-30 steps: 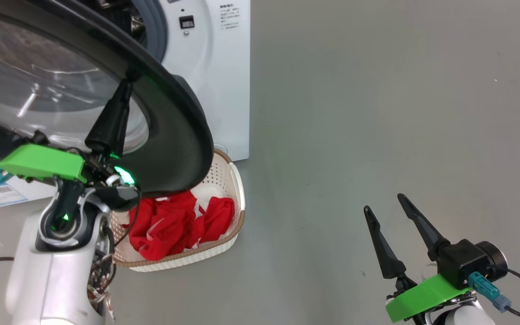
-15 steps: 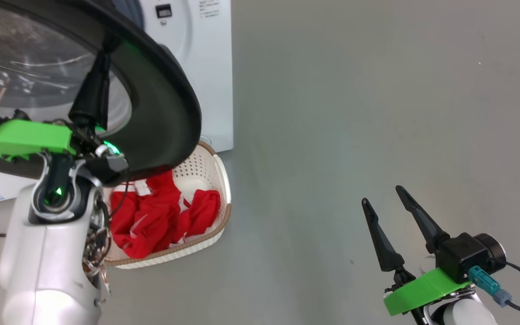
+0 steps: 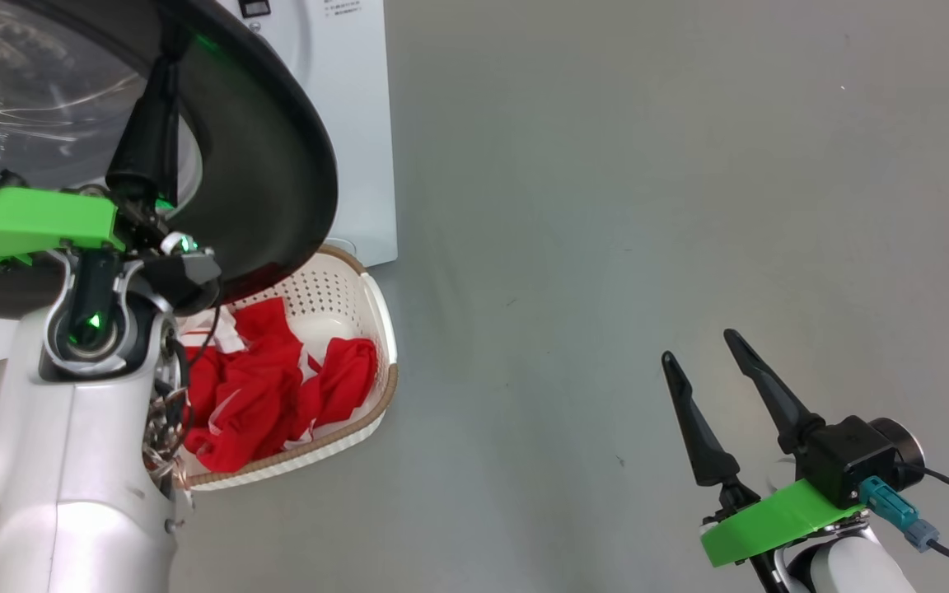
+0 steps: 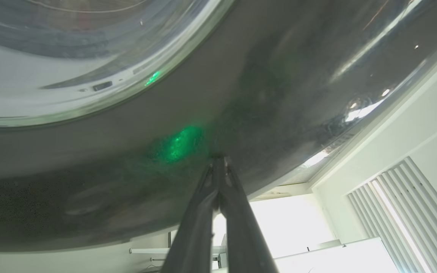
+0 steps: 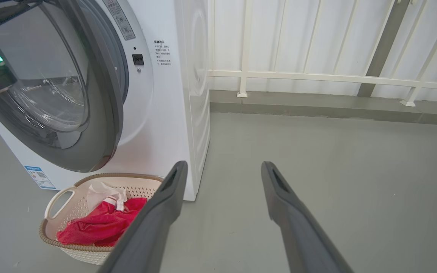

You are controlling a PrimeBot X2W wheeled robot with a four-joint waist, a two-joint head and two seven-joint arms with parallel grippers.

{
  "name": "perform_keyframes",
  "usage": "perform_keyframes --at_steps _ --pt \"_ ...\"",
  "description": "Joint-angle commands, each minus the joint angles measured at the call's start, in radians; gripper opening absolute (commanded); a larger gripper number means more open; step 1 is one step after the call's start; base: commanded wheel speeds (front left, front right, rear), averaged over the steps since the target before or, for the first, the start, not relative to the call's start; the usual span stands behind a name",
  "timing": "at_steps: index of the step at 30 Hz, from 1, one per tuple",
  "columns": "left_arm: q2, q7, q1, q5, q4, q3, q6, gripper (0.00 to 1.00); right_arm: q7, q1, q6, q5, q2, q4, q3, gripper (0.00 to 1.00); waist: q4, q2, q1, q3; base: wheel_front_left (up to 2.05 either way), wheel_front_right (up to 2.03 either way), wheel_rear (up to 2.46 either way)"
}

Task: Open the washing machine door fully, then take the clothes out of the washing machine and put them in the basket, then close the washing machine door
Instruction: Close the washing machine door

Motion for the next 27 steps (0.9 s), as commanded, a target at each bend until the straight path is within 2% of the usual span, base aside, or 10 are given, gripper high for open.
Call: perform_keyframes --at_steps 1,3,4,5,6,7,18,27 --pt "0.03 -0.002 -0.02 0.014 -0.018 0.02 -0.014 0.0 -0.012 -0.025 0.006 0.004 -0.003 -0.025 0.015 1.0 0.005 -0.0001 0.0 -0.004 0.0 0.0 0.0" --pt "0.03 -0.004 -0.013 0.015 -0.012 0.02 -0.014 0.03 -0.012 -0.022 0.006 0.005 -0.003 -0.024 0.012 1.0 0.012 -0.0001 0.0 -0.01 0.0 0.0 0.0" --pt "0.029 -0.002 -0.008 0.013 -0.01 0.02 -0.014 0.25 -0.012 -0.021 0.006 0.006 -0.003 -0.024 0.011 1.0 0.018 -0.0001 0.0 -0.014 0.0 0.0 0.0" --pt "0.028 0.0 -0.002 0.01 -0.008 0.021 -0.014 0.93 -0.012 -0.02 0.006 0.007 -0.003 -0.023 0.01 1.0 0.023 -0.0001 0.0 -0.018 0.0 0.0 0.0" --pt "0.028 0.0 -0.002 0.01 -0.008 0.021 -0.014 0.93 -0.012 -0.02 0.006 0.007 -0.003 -0.023 0.01 1.0 0.023 -0.0001 0.0 -0.018 0.0 0.0 0.0" --pt "0.028 0.004 0.013 0.011 -0.008 0.018 -0.014 1.0 -0.012 -0.017 0.006 0.007 -0.003 -0.022 0.009 1.0 0.036 -0.0001 0.0 -0.027 0.0 0.0 0.0" --pt "0.043 0.012 0.164 0.046 -0.06 0.006 -0.014 1.0 -0.012 0.011 0.006 0.004 -0.003 -0.004 0.002 1.0 0.12 -0.0001 0.0 -0.101 0.0 0.0 0.0" --pt "0.119 -0.126 0.388 0.28 -0.247 -0.094 -0.014 1.0 -0.012 0.04 0.006 -0.007 -0.003 0.002 -0.011 1.0 0.192 -0.0001 0.0 -0.167 0.0 0.0 0.0"
